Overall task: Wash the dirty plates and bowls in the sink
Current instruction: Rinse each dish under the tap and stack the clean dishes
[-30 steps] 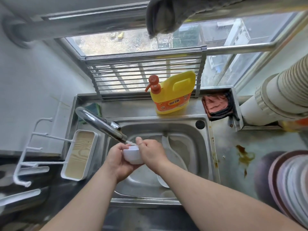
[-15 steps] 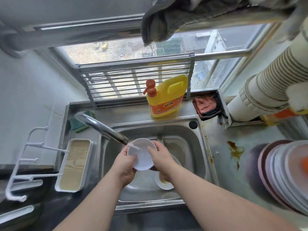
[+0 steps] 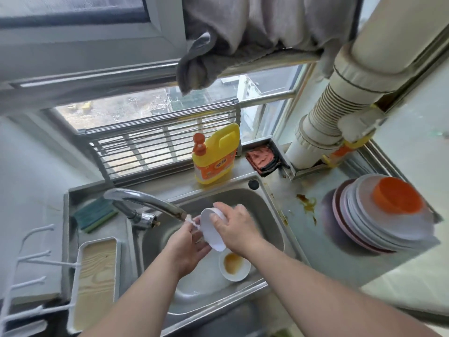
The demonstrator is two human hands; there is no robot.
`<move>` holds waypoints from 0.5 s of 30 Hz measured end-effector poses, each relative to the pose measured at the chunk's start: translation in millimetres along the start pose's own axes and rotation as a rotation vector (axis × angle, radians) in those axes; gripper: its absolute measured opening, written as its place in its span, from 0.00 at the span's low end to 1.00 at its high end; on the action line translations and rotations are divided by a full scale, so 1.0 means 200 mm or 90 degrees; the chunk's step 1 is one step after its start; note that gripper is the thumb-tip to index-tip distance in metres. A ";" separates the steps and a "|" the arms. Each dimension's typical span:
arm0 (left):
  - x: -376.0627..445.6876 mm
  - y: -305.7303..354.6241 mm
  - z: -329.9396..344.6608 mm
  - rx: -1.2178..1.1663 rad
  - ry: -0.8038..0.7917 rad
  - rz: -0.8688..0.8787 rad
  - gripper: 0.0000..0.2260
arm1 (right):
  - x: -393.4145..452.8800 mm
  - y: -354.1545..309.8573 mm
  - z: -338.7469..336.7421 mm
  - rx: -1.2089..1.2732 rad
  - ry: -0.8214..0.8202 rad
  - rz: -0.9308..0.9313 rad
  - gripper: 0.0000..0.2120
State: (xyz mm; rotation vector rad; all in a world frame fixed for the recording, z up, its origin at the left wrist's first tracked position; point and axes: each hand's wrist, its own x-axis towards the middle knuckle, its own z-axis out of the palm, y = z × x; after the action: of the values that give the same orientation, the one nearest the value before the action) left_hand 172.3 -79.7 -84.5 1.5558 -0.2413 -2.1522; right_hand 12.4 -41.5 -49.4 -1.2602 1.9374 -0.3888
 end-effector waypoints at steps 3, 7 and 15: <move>-0.04 0.02 -0.01 0.018 0.008 -0.015 0.17 | -0.04 0.03 -0.04 -0.264 0.055 -0.042 0.26; -0.07 0.00 -0.04 -0.030 0.028 -0.025 0.13 | -0.04 0.07 -0.08 -0.146 0.125 0.024 0.27; -0.02 -0.11 0.07 0.088 0.100 0.028 0.10 | -0.12 0.10 -0.11 -0.133 0.182 0.015 0.28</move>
State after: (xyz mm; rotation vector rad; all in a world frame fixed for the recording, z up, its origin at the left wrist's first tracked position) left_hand 153.7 -59.6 -84.3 1.7694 -0.3758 -2.0051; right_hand -11.8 -15.0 -35.5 -1.3734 2.2812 -0.3780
